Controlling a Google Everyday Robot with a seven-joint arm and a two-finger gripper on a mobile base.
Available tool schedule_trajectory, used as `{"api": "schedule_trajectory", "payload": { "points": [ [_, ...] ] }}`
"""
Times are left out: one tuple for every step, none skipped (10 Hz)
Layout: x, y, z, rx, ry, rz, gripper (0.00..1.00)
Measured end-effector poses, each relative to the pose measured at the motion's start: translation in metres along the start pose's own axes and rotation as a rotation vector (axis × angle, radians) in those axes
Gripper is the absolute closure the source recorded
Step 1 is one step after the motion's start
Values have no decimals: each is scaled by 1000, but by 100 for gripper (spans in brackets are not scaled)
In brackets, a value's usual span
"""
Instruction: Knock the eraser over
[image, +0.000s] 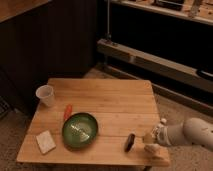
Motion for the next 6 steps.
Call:
{"api": "schedule_trajectory", "payload": {
  "points": [
    [-1,3,3,-3,3,-1,87],
    [-2,3,7,-5,4,-5,87],
    [0,0,8,-6,4,-11,87],
    [1,-3,6,-9,5,-13,87],
    [1,-4,6,-10,8,-12,87],
    [3,-4,6,-9,11,-12,87]
  ]
}}
